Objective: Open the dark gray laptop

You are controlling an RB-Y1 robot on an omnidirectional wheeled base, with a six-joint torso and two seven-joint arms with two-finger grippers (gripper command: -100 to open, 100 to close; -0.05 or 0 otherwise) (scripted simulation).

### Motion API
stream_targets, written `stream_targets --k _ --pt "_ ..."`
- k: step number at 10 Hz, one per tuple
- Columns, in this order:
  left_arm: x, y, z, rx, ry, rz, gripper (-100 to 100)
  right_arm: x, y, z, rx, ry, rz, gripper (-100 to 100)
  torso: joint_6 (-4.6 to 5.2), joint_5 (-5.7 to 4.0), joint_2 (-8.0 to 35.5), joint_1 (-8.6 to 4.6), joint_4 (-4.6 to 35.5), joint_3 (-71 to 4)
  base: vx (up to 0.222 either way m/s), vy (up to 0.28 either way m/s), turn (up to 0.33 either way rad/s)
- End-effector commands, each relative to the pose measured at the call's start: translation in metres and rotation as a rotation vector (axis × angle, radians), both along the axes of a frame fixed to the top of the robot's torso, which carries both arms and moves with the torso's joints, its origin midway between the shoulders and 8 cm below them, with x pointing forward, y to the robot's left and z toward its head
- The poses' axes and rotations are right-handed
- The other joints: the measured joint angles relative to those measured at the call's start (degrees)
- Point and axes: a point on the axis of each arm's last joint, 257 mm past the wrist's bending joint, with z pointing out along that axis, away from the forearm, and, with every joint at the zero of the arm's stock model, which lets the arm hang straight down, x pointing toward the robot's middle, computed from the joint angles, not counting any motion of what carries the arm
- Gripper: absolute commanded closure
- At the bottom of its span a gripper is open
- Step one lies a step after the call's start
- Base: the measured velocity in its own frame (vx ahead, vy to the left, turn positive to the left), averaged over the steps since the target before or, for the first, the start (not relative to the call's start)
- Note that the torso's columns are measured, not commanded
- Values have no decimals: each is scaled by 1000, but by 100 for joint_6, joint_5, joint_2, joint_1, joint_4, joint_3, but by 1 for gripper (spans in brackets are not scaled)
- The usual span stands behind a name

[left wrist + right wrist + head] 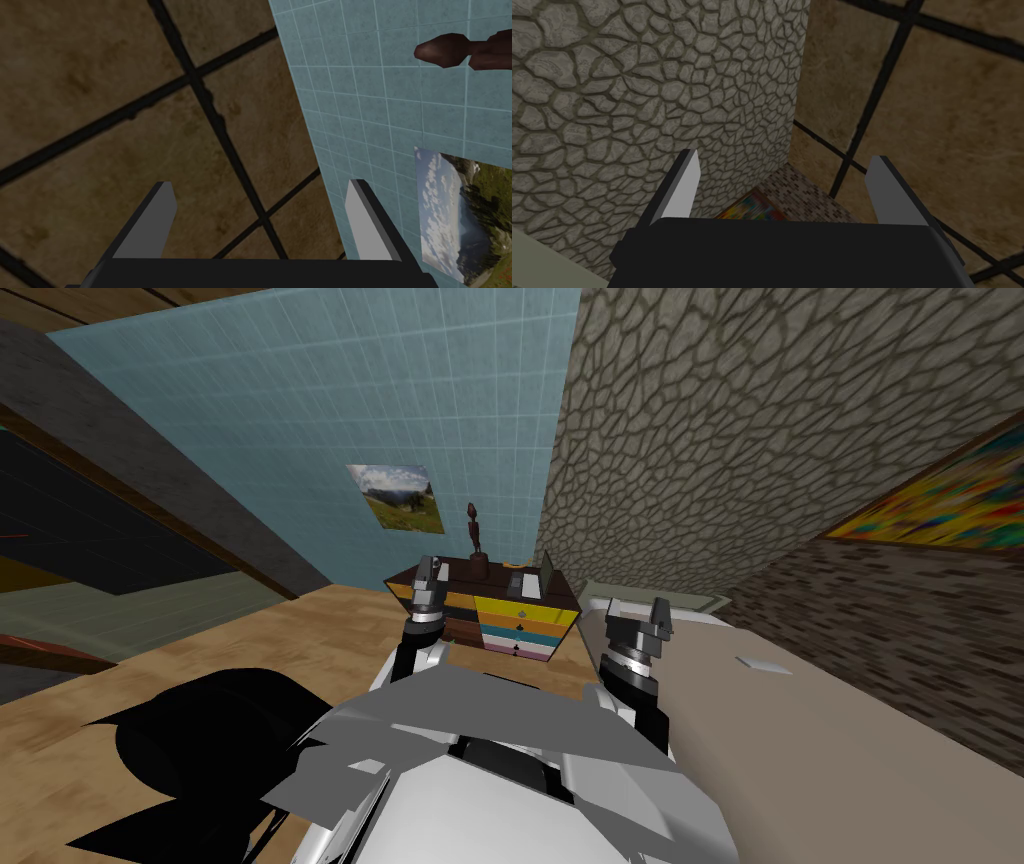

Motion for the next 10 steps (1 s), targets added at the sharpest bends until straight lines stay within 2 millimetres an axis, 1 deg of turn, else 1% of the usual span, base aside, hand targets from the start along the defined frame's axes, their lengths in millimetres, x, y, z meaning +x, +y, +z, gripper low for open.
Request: stream_targets --k 1,3,9,10 --pt "0 0 0 0 0 0 0 0 0 0 0 0 0 0 0 0 232 0 235 -467 0 0 0" --pt "0 0 0 0 0 0 0 0 0 0 0 0 0 0 0 0 1003 0 1006 -2014 0 0 0" --pt "0 0 0 0 0 0 0 0 0 0 0 0 0 0 0 0 3539 0 3537 -7073 0 0 0" --pt "0 0 0 0 0 0 0 1 1 -4 -55 27 7 -100 0 0 3962 0 3960 -7919 13 1 25"
